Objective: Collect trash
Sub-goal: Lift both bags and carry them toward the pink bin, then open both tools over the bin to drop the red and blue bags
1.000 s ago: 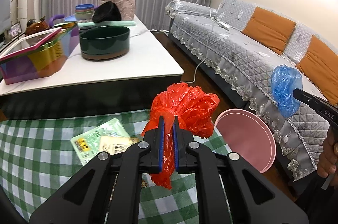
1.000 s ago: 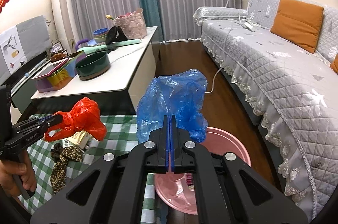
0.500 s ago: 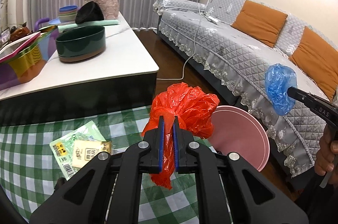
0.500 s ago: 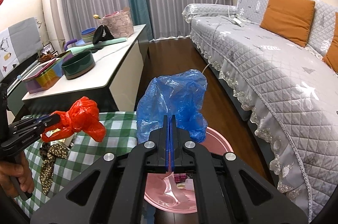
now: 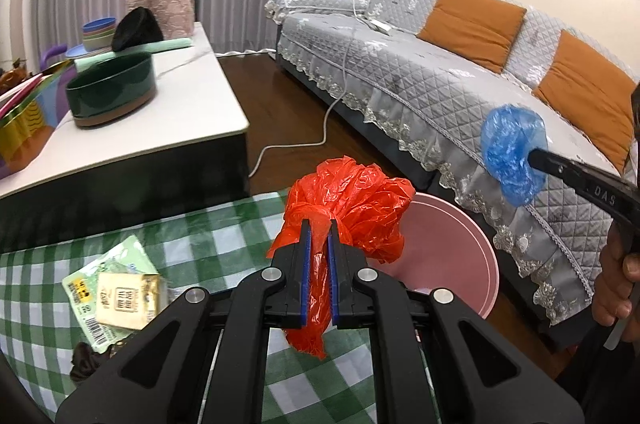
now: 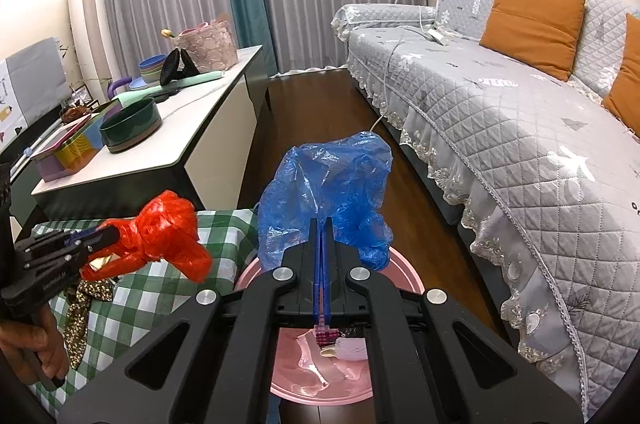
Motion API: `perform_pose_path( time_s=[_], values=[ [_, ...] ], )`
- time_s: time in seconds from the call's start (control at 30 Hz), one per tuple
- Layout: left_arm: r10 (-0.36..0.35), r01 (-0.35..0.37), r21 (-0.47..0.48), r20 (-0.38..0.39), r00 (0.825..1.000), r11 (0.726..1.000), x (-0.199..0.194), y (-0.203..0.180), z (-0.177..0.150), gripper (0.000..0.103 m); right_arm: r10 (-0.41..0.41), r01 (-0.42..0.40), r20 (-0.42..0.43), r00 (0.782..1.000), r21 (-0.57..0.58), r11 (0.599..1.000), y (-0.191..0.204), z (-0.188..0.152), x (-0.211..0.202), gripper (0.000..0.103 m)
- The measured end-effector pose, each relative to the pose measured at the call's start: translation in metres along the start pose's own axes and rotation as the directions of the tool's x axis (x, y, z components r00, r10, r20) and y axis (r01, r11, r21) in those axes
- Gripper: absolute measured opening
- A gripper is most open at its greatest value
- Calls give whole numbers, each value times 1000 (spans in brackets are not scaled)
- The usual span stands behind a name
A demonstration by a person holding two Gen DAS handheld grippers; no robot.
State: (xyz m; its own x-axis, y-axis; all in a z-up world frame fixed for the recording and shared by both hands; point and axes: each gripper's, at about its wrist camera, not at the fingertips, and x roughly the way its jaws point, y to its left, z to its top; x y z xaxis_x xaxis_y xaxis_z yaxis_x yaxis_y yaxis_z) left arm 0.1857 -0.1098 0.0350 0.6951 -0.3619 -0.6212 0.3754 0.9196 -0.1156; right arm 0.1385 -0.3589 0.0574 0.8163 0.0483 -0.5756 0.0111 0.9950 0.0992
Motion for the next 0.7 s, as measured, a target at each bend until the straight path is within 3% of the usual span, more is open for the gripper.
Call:
perform_pose_path(
  time_s=[0.6,0.7],
  values=[
    [-71,77,74,-81,994,994,51,-73,6,8,-39,40,-52,998,20,999,-23,-3,16,4],
    [-79,87,79,-104,991,993,57,-78,1,23,-48,50,-55,997,32,998,-30,-4,19,21]
  ],
)
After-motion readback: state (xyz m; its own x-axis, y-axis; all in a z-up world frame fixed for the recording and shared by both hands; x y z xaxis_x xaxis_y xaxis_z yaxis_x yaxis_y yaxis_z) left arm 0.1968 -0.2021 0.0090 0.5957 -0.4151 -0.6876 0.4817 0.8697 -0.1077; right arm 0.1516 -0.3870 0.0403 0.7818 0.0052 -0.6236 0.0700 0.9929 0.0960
